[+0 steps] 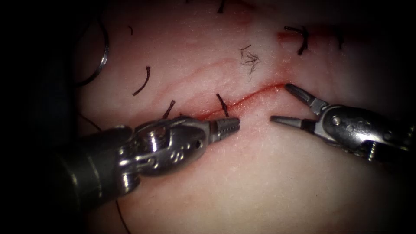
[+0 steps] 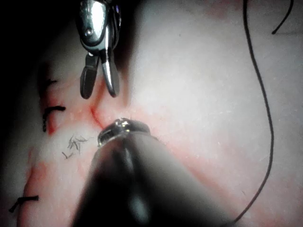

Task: Wound Closure
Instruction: Cut the suture with the right cutter.

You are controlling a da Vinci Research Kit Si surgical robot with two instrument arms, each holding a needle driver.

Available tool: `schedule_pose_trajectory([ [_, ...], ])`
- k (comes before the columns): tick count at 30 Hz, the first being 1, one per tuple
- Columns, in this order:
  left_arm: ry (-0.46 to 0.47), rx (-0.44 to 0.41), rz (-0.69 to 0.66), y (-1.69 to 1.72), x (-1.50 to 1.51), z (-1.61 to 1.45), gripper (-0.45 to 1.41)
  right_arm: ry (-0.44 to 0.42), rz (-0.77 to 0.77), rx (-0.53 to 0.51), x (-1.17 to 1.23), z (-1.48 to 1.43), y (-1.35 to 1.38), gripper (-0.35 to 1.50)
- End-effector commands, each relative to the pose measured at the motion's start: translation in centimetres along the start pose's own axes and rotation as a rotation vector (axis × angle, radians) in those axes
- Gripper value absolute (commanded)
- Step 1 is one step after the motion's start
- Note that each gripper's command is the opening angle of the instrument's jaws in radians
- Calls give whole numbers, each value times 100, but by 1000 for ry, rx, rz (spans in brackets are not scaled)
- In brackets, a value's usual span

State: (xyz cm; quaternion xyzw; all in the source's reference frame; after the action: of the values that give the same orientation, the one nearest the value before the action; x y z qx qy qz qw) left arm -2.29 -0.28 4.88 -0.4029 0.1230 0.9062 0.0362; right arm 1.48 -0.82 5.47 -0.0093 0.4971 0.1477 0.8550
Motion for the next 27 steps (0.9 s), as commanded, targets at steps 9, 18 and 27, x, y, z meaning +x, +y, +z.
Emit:
schedule_pose_trajectory([
  [9, 31, -21, 14, -9, -8, -9, -35, 115, -196, 112, 4, 45, -12, 88],
  [18, 47, -26, 33, -12, -6, -13, -35, 133, -281, 97, 18, 62, -17, 126],
  [27, 64, -128, -42, 15, 2, 20, 73, 71, -306, 77, -5, 10, -17, 131],
])
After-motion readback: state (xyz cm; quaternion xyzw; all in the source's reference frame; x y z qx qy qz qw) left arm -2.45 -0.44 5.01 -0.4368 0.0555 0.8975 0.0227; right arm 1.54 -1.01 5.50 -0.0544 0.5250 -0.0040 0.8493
